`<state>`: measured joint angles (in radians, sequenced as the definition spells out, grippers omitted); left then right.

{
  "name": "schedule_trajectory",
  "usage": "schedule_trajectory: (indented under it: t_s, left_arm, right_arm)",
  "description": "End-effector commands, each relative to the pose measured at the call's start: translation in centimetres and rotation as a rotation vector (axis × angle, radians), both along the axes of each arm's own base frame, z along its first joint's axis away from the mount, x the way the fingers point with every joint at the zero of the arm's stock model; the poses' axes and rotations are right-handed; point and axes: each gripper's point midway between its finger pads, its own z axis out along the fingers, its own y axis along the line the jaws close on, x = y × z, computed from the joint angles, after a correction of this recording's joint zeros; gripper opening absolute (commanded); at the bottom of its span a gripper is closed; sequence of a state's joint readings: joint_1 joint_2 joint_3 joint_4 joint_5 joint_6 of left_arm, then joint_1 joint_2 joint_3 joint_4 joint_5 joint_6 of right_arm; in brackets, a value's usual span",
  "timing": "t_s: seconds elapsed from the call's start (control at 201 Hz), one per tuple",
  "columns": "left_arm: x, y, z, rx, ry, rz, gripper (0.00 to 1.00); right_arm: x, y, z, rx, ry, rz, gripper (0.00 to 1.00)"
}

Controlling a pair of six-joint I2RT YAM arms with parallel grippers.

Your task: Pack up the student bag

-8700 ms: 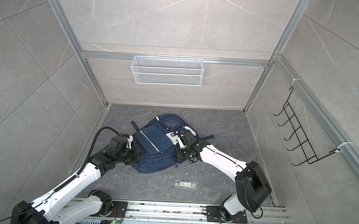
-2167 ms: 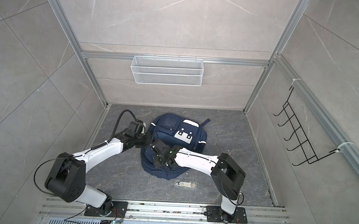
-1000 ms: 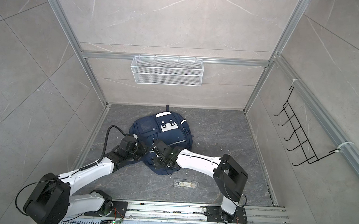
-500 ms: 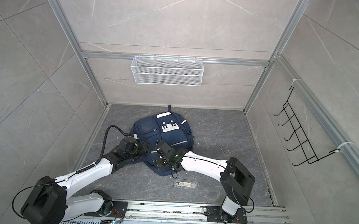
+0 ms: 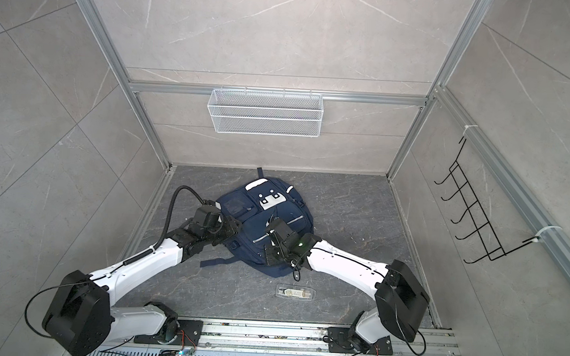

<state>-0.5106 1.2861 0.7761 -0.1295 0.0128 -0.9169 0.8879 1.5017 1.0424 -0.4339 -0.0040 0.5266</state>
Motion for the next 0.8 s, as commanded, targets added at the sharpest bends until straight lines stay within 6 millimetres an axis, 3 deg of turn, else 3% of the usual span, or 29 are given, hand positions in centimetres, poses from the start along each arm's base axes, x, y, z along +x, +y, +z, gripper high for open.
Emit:
schedule_trajectory:
  t_s: [0.0,0.139,0.299,0.423,0.627,0.791]
  left_arm:
    - [0.7,-1.0,0.3,0.004,0.000,-0.055,0.51]
    - [1.3,-2.7,-0.4,-0.035,0.025,-0.097,0.51]
    - [1.8,-4.3,-1.1,-0.046,0.049,-0.130,0.51]
    - [2.2,-4.8,-1.4,-0.054,0.049,-0.133,0.51]
    - [2.2,-5.9,0.3,-0.094,0.004,-0.154,0.44]
    - [2.0,-6.9,0.1,-0.097,0.002,-0.175,0.44]
  right_arm:
    - [0.5,-2.3,0.6,-0.032,-0.033,-0.034,0.06]
    - [0.6,-3.4,0.4,-0.039,-0.027,-0.053,0.06]
    - [0.4,-3.2,-0.1,-0.031,-0.007,-0.046,0.06]
    - [0.0,-2.3,-0.6,-0.008,0.025,-0.016,0.06]
    - [-0.6,-1.3,-1.3,0.005,0.055,0.008,0.05]
    - [-0.8,1.3,-1.4,0.041,0.071,0.042,0.06]
